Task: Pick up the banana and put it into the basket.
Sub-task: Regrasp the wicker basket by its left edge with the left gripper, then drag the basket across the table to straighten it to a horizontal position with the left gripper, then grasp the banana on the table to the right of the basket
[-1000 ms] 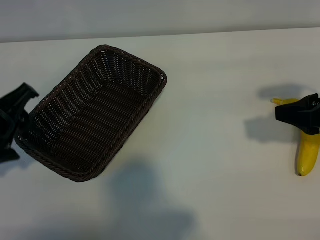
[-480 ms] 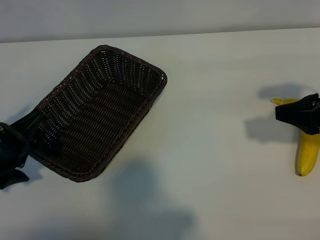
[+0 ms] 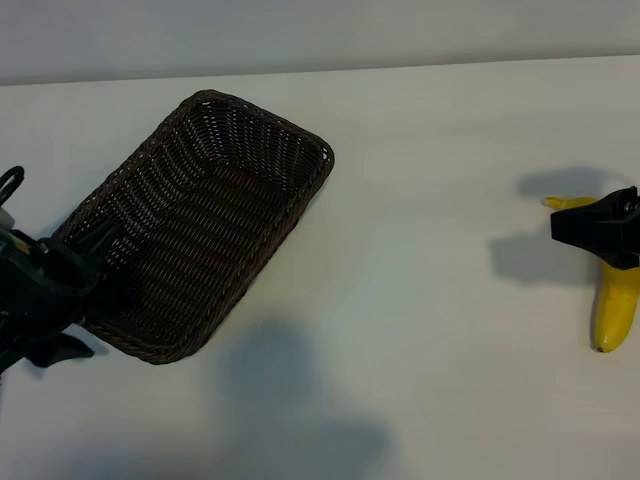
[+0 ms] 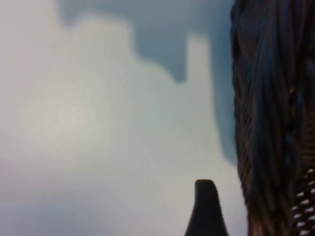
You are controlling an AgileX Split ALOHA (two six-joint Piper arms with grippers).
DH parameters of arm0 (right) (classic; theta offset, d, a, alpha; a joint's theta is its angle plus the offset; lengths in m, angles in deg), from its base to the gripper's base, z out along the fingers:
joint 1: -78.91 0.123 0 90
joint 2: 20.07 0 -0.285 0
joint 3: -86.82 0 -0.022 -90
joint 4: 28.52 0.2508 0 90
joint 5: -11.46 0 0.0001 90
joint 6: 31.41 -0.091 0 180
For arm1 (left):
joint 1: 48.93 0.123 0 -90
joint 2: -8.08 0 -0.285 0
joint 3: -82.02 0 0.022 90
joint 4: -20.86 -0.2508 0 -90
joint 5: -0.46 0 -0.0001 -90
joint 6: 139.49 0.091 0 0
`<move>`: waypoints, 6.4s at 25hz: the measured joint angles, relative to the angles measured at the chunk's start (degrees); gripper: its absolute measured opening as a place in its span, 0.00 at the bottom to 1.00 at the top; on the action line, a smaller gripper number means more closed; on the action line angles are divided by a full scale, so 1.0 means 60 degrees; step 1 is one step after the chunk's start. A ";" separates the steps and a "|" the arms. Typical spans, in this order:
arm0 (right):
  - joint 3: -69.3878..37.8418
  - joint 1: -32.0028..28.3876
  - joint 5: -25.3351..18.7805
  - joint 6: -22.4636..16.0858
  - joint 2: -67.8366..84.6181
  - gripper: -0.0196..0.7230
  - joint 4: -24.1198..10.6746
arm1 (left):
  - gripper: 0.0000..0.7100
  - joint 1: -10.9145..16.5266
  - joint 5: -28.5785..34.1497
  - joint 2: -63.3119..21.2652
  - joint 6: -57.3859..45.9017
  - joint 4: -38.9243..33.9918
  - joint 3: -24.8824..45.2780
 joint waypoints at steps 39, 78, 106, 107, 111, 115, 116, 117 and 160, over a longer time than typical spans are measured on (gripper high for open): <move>0.0000 0.0000 0.0000 -0.0023 0.0000 0.82 0.0000 | 0.22 0.0000 -0.0904 0.0961 0.1356 0.0124 -0.1035; 0.0000 0.0000 0.0045 -0.0032 0.0000 0.82 0.0000 | 0.22 0.0000 0.2017 0.5782 1.0974 0.3925 -0.5949; 0.0000 0.0000 0.0045 -0.0032 0.0000 0.82 0.0000 | 0.78 0.0030 0.2784 0.4685 1.1082 0.3683 -0.5949; 0.0000 0.0000 0.0045 -0.0032 0.0000 0.82 0.0000 | 0.78 0.0079 0.2845 0.4467 1.1016 0.3551 -0.5949; 0.0000 0.0000 0.0045 -0.0032 0.0000 0.82 0.0000 | 0.78 0.0388 0.2967 0.3595 1.0847 0.3265 -0.5949; 0.0000 0.0000 0.0045 -0.0032 0.0000 0.82 0.0000 | 0.78 0.0828 0.3067 0.3014 1.0595 0.2290 -0.6001; 0.0000 0.0000 0.0045 -0.0032 0.0000 0.82 0.0000 | 0.78 0.0926 0.3075 0.2988 1.0364 0.1843 -0.6009; 0.0000 0.0000 0.0045 -0.0032 0.0000 0.82 0.0000 | 0.78 0.1044 0.3089 0.2979 1.0117 0.1232 -0.6009; 0.0000 0.0000 0.0048 -0.0032 0.0000 0.82 0.0009 | 0.77 0.1414 0.4324 -0.3986 0.9336 -0.1727 -0.0935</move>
